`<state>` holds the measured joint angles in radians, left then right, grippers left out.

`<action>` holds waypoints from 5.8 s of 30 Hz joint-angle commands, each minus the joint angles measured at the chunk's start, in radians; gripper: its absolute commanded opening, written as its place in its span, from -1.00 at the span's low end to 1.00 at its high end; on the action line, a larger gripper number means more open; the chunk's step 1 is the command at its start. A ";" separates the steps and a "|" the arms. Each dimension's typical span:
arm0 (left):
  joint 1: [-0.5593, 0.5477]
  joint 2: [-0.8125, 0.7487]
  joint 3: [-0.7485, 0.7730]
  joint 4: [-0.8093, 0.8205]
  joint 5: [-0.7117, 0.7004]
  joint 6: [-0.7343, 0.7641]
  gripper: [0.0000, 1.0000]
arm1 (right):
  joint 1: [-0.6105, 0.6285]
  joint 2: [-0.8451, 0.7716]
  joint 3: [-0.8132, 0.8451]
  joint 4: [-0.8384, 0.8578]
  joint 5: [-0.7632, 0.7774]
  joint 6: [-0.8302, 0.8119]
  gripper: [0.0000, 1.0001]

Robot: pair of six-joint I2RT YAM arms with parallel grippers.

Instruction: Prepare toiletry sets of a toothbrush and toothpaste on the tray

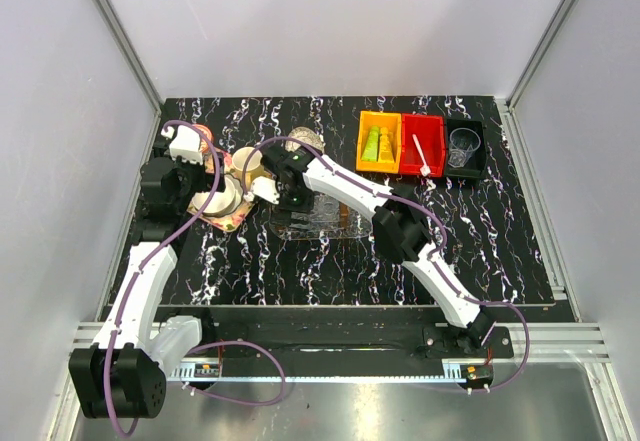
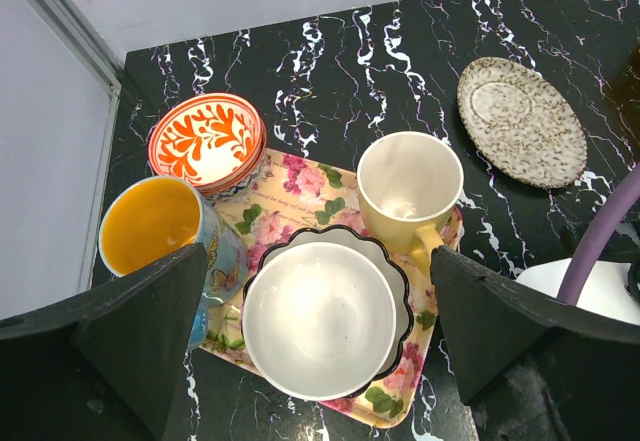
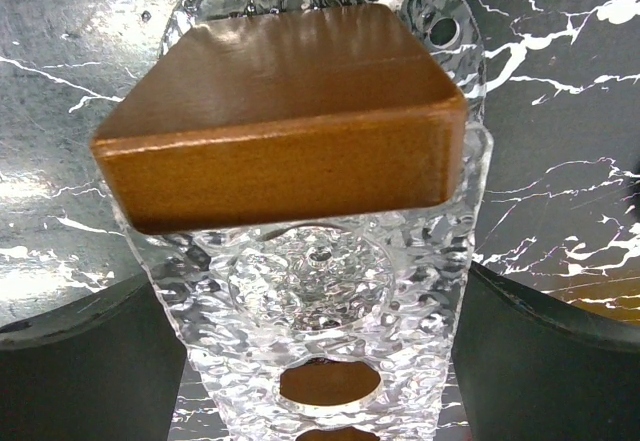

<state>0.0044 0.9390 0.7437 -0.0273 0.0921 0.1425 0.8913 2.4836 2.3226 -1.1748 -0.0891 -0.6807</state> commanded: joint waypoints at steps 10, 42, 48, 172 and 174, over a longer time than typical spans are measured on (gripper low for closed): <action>0.002 -0.005 0.022 0.049 -0.020 0.020 0.98 | 0.014 -0.109 0.012 0.020 0.035 0.027 0.99; 0.002 -0.009 0.037 0.032 -0.006 0.014 0.98 | -0.297 -0.610 -0.302 0.273 0.003 0.282 0.99; 0.003 -0.006 0.028 0.029 0.018 -0.009 0.98 | -0.388 -0.822 -0.600 0.552 0.202 0.377 0.99; 0.003 -0.008 0.017 0.029 0.075 -0.041 0.98 | -1.055 -0.345 -0.399 0.518 0.172 0.767 -0.96; 0.003 -0.009 0.022 0.027 0.075 -0.040 0.98 | -1.057 -0.351 -0.393 0.517 0.176 0.764 -1.00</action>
<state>0.0044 0.9401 0.7437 -0.0322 0.1463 0.0975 -0.1593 2.1788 1.8706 -0.6617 0.0860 0.0971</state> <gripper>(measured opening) 0.987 0.112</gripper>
